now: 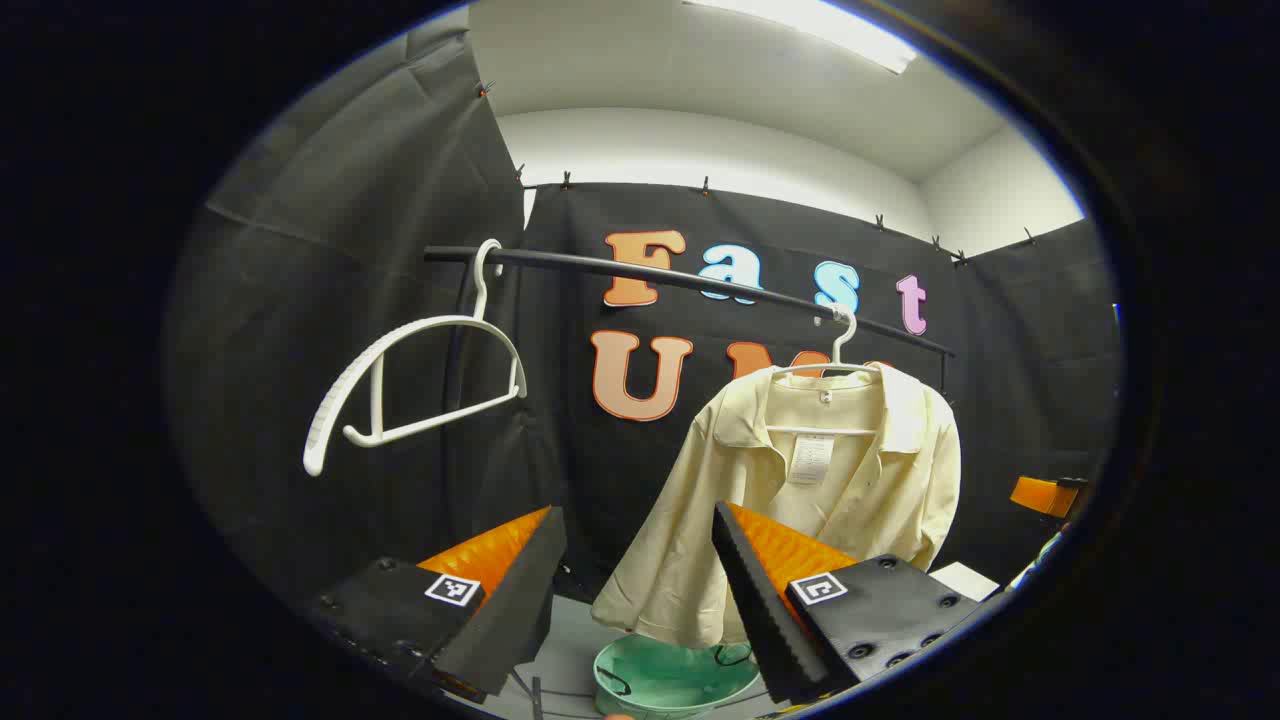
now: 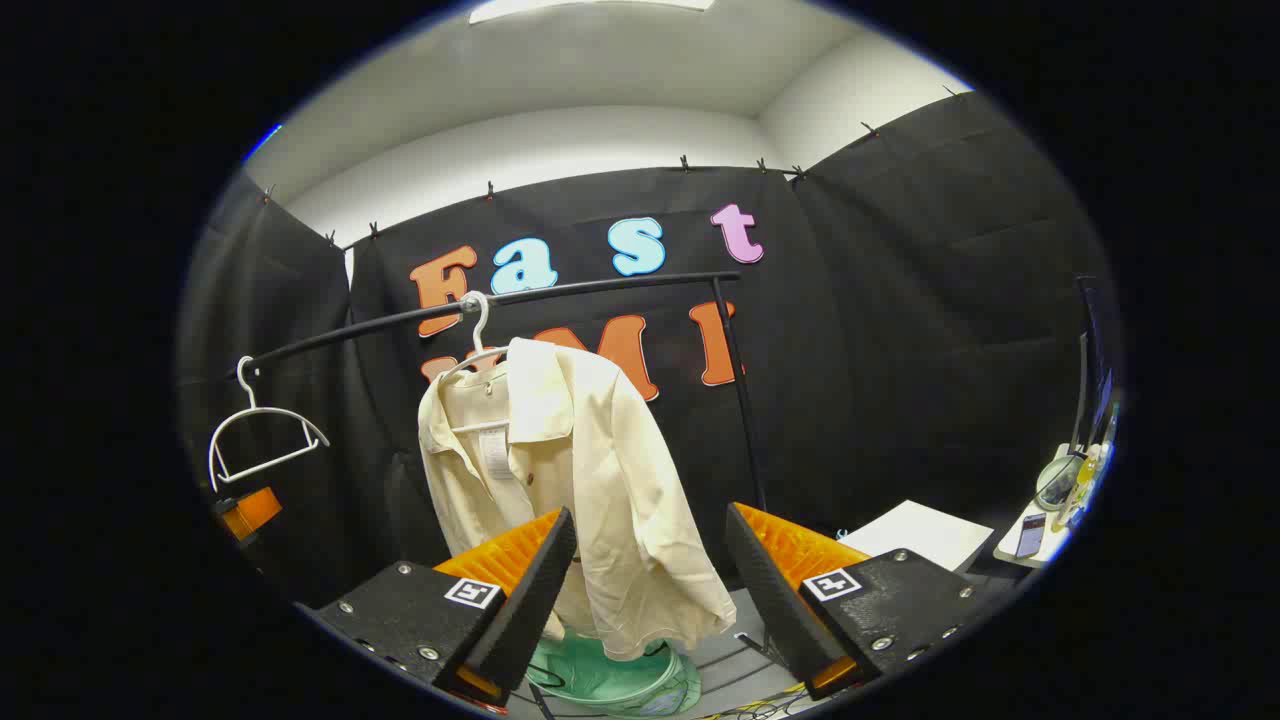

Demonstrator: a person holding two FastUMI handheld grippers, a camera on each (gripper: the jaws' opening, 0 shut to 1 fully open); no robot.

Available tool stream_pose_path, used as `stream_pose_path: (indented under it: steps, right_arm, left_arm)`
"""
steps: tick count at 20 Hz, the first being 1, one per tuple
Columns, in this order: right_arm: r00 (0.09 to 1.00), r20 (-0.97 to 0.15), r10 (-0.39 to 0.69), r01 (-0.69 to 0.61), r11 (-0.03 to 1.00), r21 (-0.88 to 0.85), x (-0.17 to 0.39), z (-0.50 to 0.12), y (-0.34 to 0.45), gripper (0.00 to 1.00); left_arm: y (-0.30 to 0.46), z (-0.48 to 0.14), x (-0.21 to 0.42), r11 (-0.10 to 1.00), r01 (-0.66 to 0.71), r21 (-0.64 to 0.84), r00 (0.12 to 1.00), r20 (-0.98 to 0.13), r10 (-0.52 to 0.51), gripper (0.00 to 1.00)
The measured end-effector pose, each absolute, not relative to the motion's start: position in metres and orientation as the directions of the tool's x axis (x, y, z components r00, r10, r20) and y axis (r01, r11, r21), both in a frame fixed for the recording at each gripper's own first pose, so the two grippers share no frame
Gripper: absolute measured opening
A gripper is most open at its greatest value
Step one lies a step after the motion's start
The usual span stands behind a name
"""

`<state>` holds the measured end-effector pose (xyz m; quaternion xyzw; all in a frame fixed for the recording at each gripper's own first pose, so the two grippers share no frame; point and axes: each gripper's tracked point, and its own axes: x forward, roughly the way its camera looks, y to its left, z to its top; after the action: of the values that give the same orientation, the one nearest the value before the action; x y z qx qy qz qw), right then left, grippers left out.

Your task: Grasp the clothes on the hanger with both hands and then place them into the laundry hamper below.

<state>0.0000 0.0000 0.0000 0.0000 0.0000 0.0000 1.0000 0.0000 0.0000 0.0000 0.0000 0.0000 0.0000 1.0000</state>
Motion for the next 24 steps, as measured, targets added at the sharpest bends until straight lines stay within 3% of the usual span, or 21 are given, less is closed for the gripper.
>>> stream_pose_path:
  steps: [12, 14, 15, 16, 17, 23, 24]
  right_arm:
    - [1.0, -0.005, 0.0, 0.0, 1.0, -0.026, 0.003, 0.001, -0.002, 0.94]
    - [1.0, -0.004, -0.001, 0.0, 1.0, -0.031, 0.002, 0.002, -0.001, 0.94]
    - [1.0, -0.003, -0.002, 0.002, 0.999, -0.033, 0.003, 0.002, -0.002, 0.94]
    - [1.0, -0.001, -0.002, 0.002, 0.999, -0.034, 0.003, 0.003, -0.002, 0.94]
    - [1.0, 0.0, -0.003, 0.003, 0.999, -0.037, 0.003, 0.002, -0.002, 0.94]
    - [1.0, -0.008, -0.006, 0.006, 0.999, -0.045, 0.005, -0.003, 0.0, 0.94]
    - [1.0, -0.014, -0.003, 0.003, 0.999, -0.045, 0.006, -0.005, 0.002, 0.94]
  left_arm:
    - [0.003, -0.003, 0.003, 1.0, -0.002, -0.007, 1.0, -0.008, 0.002, 0.97]
    - [0.003, -0.002, 0.005, 1.0, 0.0, -0.002, 1.0, -0.004, 0.0, 0.93]
    - [0.003, -0.003, 0.006, 1.0, 0.001, -0.003, 1.0, -0.004, -0.001, 0.97]
    - [0.003, -0.003, 0.007, 1.0, 0.002, -0.006, 1.0, -0.005, -0.002, 0.93]
    - [0.003, -0.003, 0.008, 1.0, 0.003, -0.007, 1.0, -0.006, -0.003, 0.96]
    - [0.005, -0.007, 0.012, 1.0, 0.006, -0.008, 1.0, -0.015, -0.006, 0.93]
    - [0.005, -0.007, 0.014, 1.0, 0.006, -0.009, 1.0, -0.015, -0.007, 0.97]
